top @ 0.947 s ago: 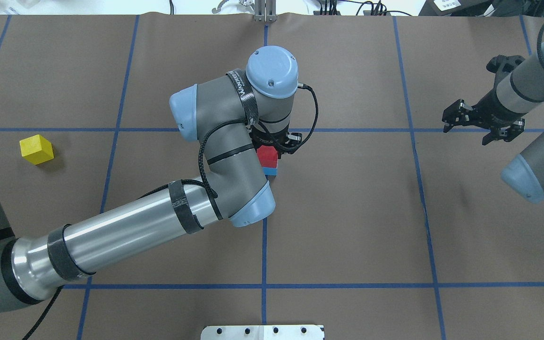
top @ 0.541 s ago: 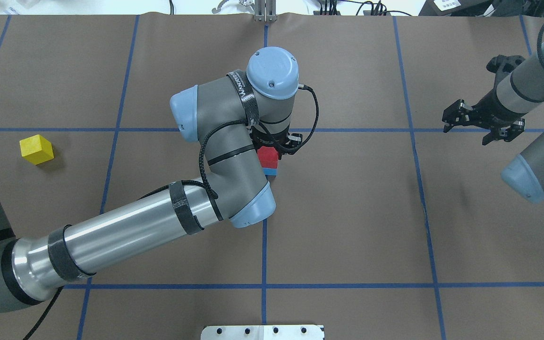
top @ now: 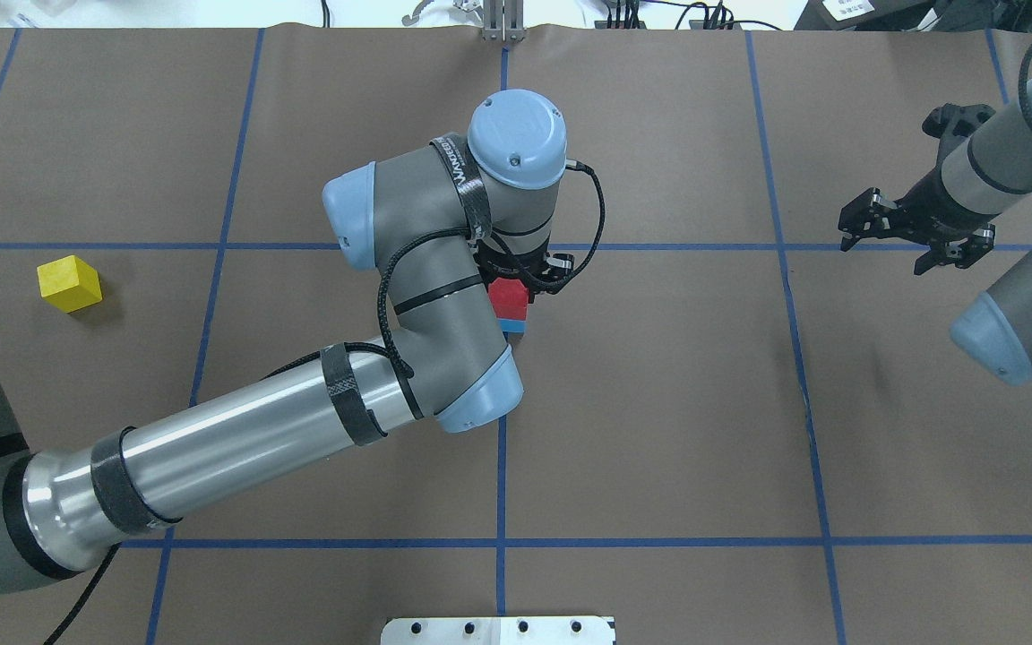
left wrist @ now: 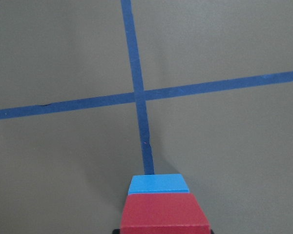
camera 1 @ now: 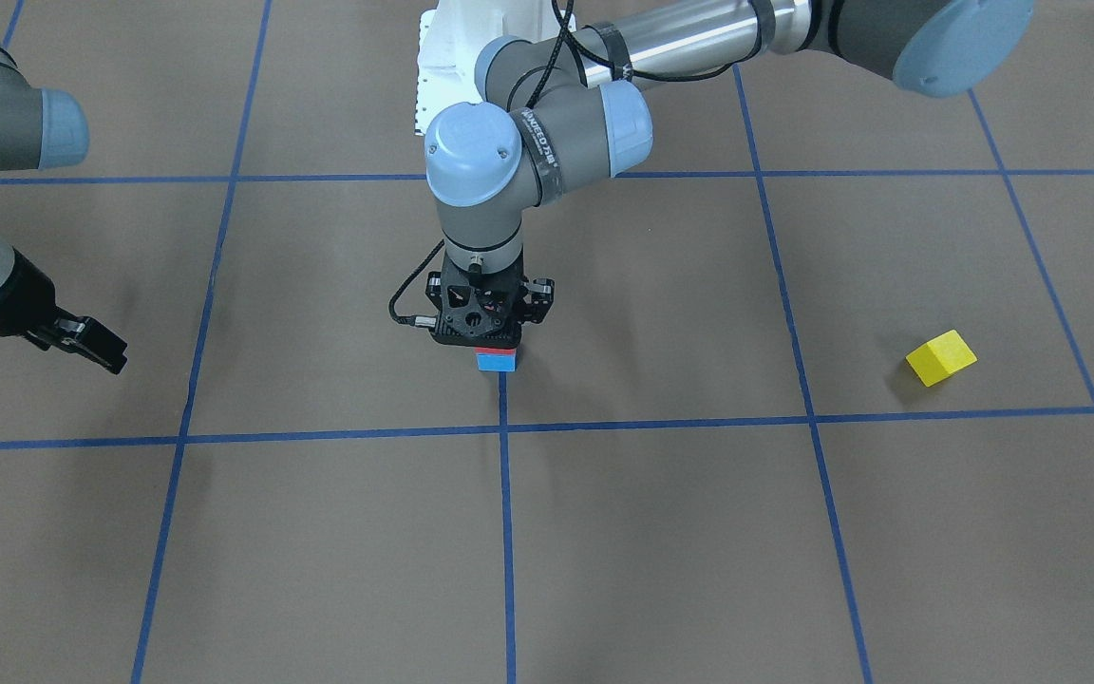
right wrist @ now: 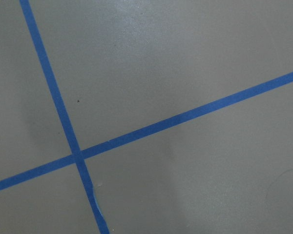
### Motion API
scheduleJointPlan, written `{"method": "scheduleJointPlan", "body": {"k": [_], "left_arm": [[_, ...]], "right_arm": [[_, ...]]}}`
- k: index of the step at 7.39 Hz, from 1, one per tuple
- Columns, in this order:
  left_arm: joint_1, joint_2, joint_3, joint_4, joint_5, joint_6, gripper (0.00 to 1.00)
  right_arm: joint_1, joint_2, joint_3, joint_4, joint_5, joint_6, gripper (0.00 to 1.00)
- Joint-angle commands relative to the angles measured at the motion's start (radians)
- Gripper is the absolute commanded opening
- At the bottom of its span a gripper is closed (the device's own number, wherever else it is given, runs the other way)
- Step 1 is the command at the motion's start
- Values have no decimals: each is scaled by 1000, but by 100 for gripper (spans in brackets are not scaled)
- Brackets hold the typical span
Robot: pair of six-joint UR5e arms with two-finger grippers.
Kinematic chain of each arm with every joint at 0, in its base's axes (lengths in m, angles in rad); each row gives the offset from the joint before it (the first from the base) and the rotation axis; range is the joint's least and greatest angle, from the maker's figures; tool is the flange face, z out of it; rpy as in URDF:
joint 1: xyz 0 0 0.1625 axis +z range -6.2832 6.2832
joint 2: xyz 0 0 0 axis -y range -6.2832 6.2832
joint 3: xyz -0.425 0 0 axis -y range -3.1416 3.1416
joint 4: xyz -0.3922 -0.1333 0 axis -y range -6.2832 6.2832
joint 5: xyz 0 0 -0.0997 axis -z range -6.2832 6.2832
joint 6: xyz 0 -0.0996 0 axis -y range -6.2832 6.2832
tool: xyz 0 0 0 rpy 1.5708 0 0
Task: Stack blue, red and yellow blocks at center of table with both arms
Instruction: 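Lower the red cube onto the blue cube and open the left gripper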
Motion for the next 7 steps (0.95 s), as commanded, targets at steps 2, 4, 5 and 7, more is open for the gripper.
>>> {"method": "scheduleJointPlan", "body": {"k": [2, 4, 5, 7], "left_arm": [[0, 2, 1, 0, 2, 0, 0], [-2, 0, 2, 0, 2, -1, 0], [0, 0, 1, -2, 2, -8, 0], [0, 0, 2, -2, 2, -9, 45]], "right_arm": [[0, 0, -1, -1, 1, 0, 100], [0, 0, -1, -1, 1, 0, 100], [0, 0, -1, -1, 1, 0, 100], [0, 0, -3, -1, 1, 0, 100]]}}
